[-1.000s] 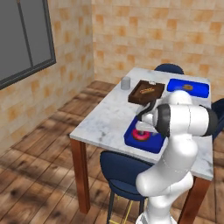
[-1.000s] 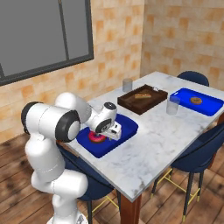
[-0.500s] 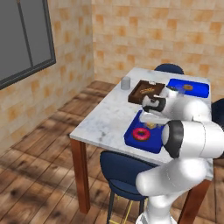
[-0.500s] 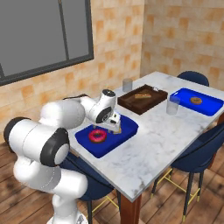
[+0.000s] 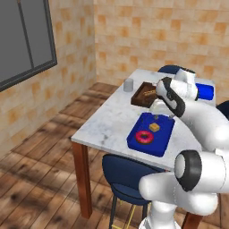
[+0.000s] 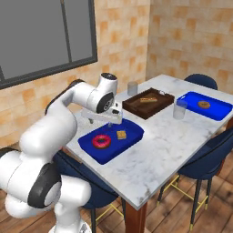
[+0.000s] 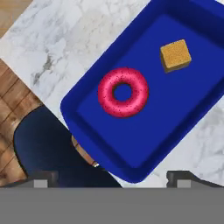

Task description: Take the cake and donut from the fridge and place them on the empty tray on the dining counter.

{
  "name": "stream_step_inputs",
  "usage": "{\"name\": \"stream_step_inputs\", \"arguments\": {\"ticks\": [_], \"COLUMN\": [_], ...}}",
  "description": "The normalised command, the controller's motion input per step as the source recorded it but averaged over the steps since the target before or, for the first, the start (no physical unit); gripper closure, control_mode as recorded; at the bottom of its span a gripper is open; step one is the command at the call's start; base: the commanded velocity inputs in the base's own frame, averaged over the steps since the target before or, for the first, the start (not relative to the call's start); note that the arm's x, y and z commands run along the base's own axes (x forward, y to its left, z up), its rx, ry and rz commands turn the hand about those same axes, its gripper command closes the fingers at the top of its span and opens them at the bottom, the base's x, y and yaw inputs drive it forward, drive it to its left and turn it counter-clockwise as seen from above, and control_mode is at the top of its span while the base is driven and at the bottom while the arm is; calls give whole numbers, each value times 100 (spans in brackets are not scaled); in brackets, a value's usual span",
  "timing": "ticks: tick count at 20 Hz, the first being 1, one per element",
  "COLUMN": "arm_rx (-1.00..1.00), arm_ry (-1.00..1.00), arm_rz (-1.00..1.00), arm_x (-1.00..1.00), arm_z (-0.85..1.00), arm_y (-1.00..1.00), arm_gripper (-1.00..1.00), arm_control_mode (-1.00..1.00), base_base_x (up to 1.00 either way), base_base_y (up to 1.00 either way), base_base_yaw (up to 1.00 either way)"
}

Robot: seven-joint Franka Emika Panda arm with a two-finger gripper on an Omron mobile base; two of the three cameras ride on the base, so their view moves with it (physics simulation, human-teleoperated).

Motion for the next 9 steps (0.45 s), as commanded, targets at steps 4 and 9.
{"name": "stream_step_inputs", "arguments": {"ticks": [4,9], "arm_rx": [-5,-6], "arm_ry": [-9,-28], "arm_rz": [22,18], "arm_x": [-96,-100], "arm_z": [100,47], "arm_y": [0,16], "arm_gripper": [-100,-100], "arm_control_mode": [-100,-100], "base_base_x": [0,0], "base_base_y": [0,0], "base_base_yaw": [0,0]}}
